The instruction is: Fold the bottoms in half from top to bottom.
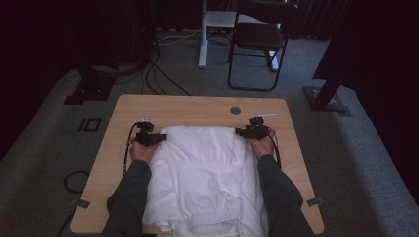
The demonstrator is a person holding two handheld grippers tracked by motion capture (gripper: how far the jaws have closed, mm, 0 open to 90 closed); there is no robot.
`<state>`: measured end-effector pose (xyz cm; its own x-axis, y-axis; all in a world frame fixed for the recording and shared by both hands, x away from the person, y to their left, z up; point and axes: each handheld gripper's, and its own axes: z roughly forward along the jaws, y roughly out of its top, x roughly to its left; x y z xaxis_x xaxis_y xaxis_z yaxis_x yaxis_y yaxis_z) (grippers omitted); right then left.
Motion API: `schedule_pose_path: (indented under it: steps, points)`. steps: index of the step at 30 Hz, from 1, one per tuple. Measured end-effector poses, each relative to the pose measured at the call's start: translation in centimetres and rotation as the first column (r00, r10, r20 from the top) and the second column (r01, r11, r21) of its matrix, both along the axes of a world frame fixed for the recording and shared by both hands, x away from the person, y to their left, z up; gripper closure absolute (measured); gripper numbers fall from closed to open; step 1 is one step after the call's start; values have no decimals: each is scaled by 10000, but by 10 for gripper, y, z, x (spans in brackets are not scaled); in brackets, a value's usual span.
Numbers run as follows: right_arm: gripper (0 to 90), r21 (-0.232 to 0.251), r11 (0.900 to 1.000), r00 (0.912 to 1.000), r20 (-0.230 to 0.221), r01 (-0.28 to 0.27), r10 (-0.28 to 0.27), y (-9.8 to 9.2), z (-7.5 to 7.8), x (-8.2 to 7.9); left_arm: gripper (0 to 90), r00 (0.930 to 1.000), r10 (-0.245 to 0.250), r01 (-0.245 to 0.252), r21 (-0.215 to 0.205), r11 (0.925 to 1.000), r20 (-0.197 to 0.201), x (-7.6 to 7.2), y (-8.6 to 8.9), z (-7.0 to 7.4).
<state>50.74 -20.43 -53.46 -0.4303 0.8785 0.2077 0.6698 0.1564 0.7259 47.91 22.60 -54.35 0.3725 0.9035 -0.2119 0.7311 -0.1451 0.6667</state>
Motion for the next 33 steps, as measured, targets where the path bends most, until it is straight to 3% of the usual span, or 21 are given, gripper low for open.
schedule_pose_path:
  steps: [4,10,14,18,20,24,26,28,29,30,31,33]
  points:
    - [381,-766,9970,9992,-392,-121,91,12,-10,8,755,10000,14,-14,1,10000,-4,0,0,0]
    - [422,-895,9959,9986,-489,136,-180,15,-12,11,755,10000,26,-26,110,9999,-8,0,-1,1]
    - [552,-1057,9942,9982,-584,-211,150,20,-10,7,755,10000,32,-32,146,9999,-14,0,-1,1]
    - [818,-766,9967,9953,-949,-281,208,21,-10,6,761,9999,104,-108,378,9992,97,-2,-5,2]
    - [847,-602,9978,9951,-960,-292,233,20,-10,5,779,9998,130,-138,527,9985,149,-3,-8,3]
    - [853,-179,9997,9974,-697,-166,153,14,-6,2,822,9993,192,-212,626,9978,322,-5,-9,7]
    - [855,618,9981,9996,-273,-49,66,3,6,-1,825,9964,313,-318,53,9995,784,-10,-7,19]
    - [855,1052,9943,9998,151,-156,141,-6,19,-5,830,9930,345,-290,-504,9983,1131,-13,-5,31]
    - [856,1085,9938,9992,329,-243,208,-9,25,-7,832,9898,331,-229,-745,9970,1384,-15,-5,41]
    - [856,1085,9938,9992,329,-243,208,-9,25,-7,832,9898,331,-229,-745,9970,1384,-15,-5,41]
    - [856,1032,9940,9973,664,-371,303,-12,35,-10,832,9831,266,-76,-1052,9944,1810,-18,-6,57]
    - [856,1063,9925,9869,1554,-597,427,-20,61,-20,833,9757,225,103,-1481,9889,2180,-21,-5,73]
